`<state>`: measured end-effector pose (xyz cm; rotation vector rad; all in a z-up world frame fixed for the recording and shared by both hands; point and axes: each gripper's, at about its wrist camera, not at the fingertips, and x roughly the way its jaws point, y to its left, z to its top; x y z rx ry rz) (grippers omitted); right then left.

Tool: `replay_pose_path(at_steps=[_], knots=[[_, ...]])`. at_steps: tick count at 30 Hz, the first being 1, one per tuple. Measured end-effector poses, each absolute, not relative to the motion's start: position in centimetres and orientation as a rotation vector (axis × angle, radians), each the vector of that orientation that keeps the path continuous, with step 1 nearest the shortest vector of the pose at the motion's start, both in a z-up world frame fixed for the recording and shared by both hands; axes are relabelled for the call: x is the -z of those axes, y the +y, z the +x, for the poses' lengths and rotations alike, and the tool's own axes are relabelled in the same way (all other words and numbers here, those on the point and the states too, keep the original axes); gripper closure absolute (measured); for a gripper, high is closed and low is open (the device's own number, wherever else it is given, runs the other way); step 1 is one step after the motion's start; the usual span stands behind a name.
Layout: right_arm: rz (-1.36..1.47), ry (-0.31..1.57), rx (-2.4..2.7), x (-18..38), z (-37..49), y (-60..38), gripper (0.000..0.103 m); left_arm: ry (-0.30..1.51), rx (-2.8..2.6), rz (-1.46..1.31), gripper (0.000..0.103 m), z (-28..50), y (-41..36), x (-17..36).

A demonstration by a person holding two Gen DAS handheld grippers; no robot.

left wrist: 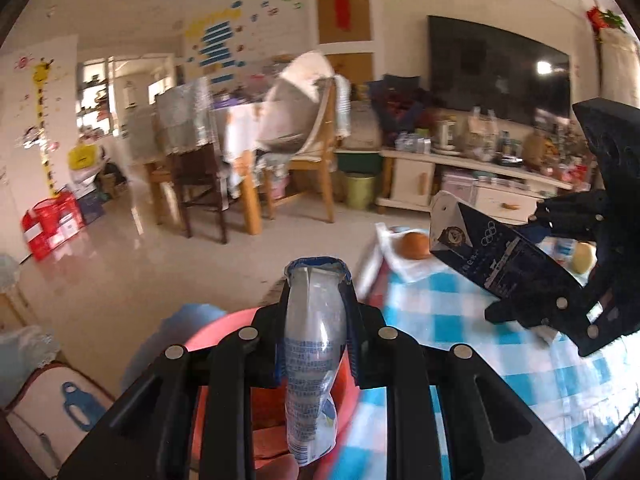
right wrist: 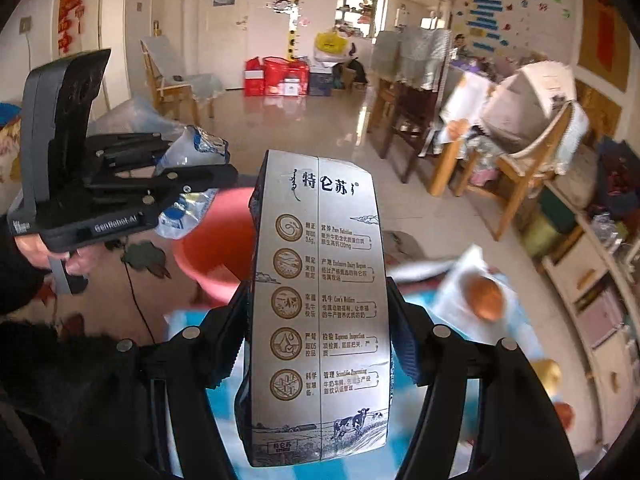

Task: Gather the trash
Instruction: 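Carry the bottle and carton over the pink basin and release both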

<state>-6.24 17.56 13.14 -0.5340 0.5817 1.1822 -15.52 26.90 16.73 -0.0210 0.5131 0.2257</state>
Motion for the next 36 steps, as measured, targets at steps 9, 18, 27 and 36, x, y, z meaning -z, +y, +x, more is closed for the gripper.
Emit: replay_pose_path(at_steps=[9,18,27,36], knots=[[-0.532,0.699,-1.169,-8.5,-5.5,27.9,0.038,0.570,-0.276,-0.122,0.079,-14.2,34.8,-13.8],[-0.529,0.771,-1.137,-5.8,-4.6,31.7,0.038,0.625,-0.286,-0.202,0.079,-13.1,37.4,-9.6],[-0.538,0.808,-1.067,-3.8,-4.3,33.9,0.006,0.666,-0.300,-0.249,0.058,-12.5,38.6,-7.8],[-0.464,0.809,-1.051,-4.4,-3.4,32.3,0.005,0.614,-0.348,-0.215,0.024,-12.7,37.9,-8.9]])
